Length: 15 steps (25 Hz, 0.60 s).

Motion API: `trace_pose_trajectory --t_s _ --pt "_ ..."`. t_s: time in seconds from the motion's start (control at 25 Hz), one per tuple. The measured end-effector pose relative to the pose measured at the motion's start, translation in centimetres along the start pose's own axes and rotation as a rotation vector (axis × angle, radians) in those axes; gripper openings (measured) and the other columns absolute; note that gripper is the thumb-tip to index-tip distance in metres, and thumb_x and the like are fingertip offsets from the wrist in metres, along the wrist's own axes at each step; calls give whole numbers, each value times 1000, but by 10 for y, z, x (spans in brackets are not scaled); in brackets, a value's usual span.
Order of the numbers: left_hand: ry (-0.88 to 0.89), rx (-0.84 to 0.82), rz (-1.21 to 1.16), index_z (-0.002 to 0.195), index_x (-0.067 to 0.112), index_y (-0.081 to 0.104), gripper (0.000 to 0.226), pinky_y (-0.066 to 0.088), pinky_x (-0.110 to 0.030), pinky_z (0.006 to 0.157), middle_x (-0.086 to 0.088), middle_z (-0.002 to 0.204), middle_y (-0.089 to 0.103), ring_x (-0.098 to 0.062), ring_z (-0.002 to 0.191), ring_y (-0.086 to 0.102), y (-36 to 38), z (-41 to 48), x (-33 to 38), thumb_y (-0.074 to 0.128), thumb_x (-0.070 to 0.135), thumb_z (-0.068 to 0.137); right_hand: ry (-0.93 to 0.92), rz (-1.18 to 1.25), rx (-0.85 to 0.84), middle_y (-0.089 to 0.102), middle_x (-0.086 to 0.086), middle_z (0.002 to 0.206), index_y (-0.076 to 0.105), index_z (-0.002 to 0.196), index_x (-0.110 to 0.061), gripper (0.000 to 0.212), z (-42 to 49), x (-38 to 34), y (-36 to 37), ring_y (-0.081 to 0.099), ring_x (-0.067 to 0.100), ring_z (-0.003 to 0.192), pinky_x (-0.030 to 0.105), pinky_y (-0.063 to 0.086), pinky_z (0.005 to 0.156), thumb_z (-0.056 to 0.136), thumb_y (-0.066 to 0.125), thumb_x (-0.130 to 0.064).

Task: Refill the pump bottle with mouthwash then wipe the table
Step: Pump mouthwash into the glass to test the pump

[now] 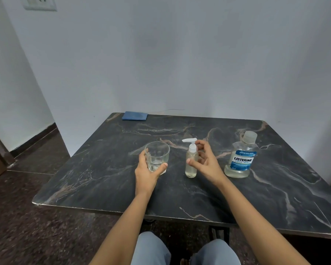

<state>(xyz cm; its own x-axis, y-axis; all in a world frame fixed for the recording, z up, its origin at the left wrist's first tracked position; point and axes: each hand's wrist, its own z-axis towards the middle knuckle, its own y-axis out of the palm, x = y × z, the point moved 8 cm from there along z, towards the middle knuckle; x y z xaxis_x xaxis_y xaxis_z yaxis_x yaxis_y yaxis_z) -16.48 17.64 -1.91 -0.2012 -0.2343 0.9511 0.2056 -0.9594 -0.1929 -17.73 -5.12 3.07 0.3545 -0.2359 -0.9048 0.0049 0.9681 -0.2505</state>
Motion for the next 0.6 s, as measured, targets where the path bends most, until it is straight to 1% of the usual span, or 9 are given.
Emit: trace_pose_trajectory --t_s 0.08,0.12,0.2,0.28,0.36,0.44,0.48,0.52,0.6 --pt "0 -1 14 139 32 37 85 44 -34 104 6 137 53 -13 121 54 1 1 0 83 42 69 -33 -54 19 49 -14 122 37 125 -46 61 3 -3 8 55 12 114 29 46 97 79 73 -27" --pt "2 -4 16 139 32 38 85 44 -36 104 5 138 53 -14 122 54 1 1 0 83 42 69 -63 -94 22 51 -12 120 35 127 -45 60 5 -4 12 60 12 109 32 48 94 83 70 -27" --pt "4 -6 15 139 32 37 85 44 -35 105 5 139 52 -13 123 54 1 2 -1 83 42 68 -141 -213 37 56 -16 110 31 132 -44 56 9 -10 20 63 9 89 34 52 82 89 62 -27" --pt "6 -9 14 139 33 37 85 44 -31 103 8 138 52 -11 122 54 1 2 -2 83 43 68 -203 -278 54 57 -16 102 22 139 -46 65 11 -16 27 56 6 70 27 50 74 89 57 -27" --pt "11 -12 12 138 34 38 85 43 -24 99 14 133 52 -7 119 54 2 2 -1 83 44 68 -255 -313 46 58 -6 96 14 145 -45 76 15 -19 33 50 4 58 22 48 70 86 55 -22" --pt "17 -12 7 138 34 39 85 42 -21 97 17 131 52 -4 118 54 3 2 -1 84 45 67 -322 -358 -20 55 0 72 19 145 -44 77 16 -24 41 42 9 48 18 44 63 81 53 -18" --pt "17 -12 2 138 34 39 85 43 -22 98 16 133 52 -4 118 54 3 2 -1 84 44 67 -351 -379 -67 49 1 61 24 145 -43 75 17 -27 45 39 10 46 15 40 59 81 52 -16" --pt "16 -13 -2 138 33 39 85 43 -24 100 14 135 52 -5 120 53 3 3 -1 84 43 67 -369 -400 -108 43 1 56 28 144 -42 71 18 -28 49 37 10 46 10 36 57 82 52 -16" --pt "14 -14 -6 138 33 39 85 44 -27 102 13 137 52 -6 122 52 3 3 -2 84 42 68 -382 -443 -147 41 -6 54 35 140 -41 61 20 -28 52 38 7 46 7 34 56 87 52 -17"
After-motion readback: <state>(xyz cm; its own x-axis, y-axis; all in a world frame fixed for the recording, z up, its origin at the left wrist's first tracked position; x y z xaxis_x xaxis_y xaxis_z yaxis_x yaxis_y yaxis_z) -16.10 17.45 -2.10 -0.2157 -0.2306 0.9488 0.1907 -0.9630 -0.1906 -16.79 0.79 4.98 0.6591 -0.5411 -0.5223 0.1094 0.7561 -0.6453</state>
